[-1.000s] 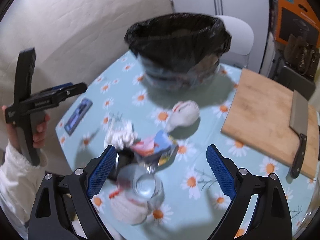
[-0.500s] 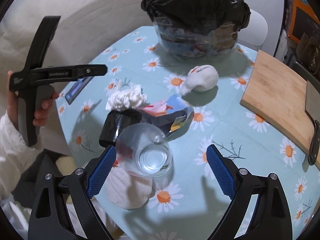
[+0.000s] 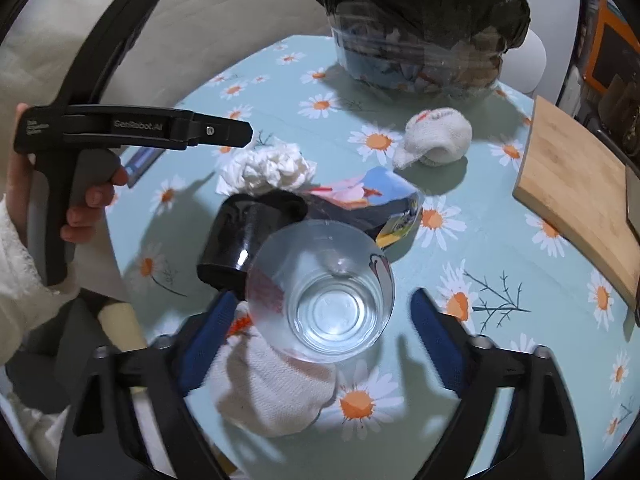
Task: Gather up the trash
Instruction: 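Move both grippers back to the table toward the clear cup and white tissues, then grasp the clear plastic cup with the right gripper while the left gripper grasps the white tissues, then carry the cup and tissues over the trash bin and open both grippers, then move both grippers back to the table toward the white glove and black cloth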
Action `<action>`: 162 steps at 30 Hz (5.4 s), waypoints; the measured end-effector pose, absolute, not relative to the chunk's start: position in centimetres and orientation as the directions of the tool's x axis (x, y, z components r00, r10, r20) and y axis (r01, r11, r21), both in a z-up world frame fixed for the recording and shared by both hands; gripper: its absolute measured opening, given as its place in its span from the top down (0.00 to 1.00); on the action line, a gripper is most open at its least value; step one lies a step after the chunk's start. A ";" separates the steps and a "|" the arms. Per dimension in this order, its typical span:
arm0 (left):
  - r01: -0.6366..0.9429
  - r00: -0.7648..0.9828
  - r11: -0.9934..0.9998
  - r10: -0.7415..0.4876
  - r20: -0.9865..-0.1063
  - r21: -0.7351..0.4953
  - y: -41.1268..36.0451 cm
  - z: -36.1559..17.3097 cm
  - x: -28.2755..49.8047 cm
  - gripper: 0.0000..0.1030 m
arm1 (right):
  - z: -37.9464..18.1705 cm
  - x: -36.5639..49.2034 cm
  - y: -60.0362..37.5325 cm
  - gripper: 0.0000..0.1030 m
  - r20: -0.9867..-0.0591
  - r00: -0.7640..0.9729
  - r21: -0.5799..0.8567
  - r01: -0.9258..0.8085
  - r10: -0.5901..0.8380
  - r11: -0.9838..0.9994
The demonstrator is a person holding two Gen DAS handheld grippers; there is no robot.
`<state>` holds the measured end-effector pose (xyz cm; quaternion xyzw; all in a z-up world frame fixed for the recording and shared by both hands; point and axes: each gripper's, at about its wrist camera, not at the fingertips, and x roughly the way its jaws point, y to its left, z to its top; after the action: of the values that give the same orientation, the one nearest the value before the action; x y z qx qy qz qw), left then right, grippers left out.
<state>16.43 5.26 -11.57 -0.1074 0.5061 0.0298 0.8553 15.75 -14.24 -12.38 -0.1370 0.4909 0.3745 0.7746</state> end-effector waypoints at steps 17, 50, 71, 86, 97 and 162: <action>-0.112 0.381 0.966 -0.174 -0.908 -0.233 3.0 -14.4 18.3 0.16 | -8.8 17.6 -17.7 0.54 -0.850 0.286 0.159 -0.660 0.442 0.734; -0.081 0.455 0.993 -0.040 -0.890 -0.086 10.0 -3.6 20.0 0.63 | 0.8 24.4 -20.0 0.54 -0.733 0.429 0.293 -0.501 0.528 0.814; 0.338 0.537 0.937 -0.272 -0.799 -0.092 11.8 6.3 32.5 0.63 | 7.5 31.8 -11.9 0.54 -0.673 0.591 0.240 -0.392 0.443 0.888; 0.475 0.593 0.876 -0.391 -0.704 -0.086 10.2 6.3 41.8 0.10 | 7.5 39.5 -7.7 0.32 -0.609 0.711 0.110 -0.362 0.351 0.926; 0.402 0.600 0.900 -0.399 -0.694 -0.170 11.9 6.2 39.6 0.07 | 7.8 37.5 -10.0 0.17 -0.591 0.685 0.199 -0.389 0.427 0.899; -0.199 0.552 0.969 -0.013 -0.834 -0.146 6.3 -2.6 9.1 0.06 | -8.4 15.9 -16.0 0.15 -0.841 0.193 0.220 -0.731 0.505 0.646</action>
<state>9.11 6.31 -2.62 -0.1124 0.4703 0.0532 0.8737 15.93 -16.03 -8.43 -0.1150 0.4896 0.4045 0.7639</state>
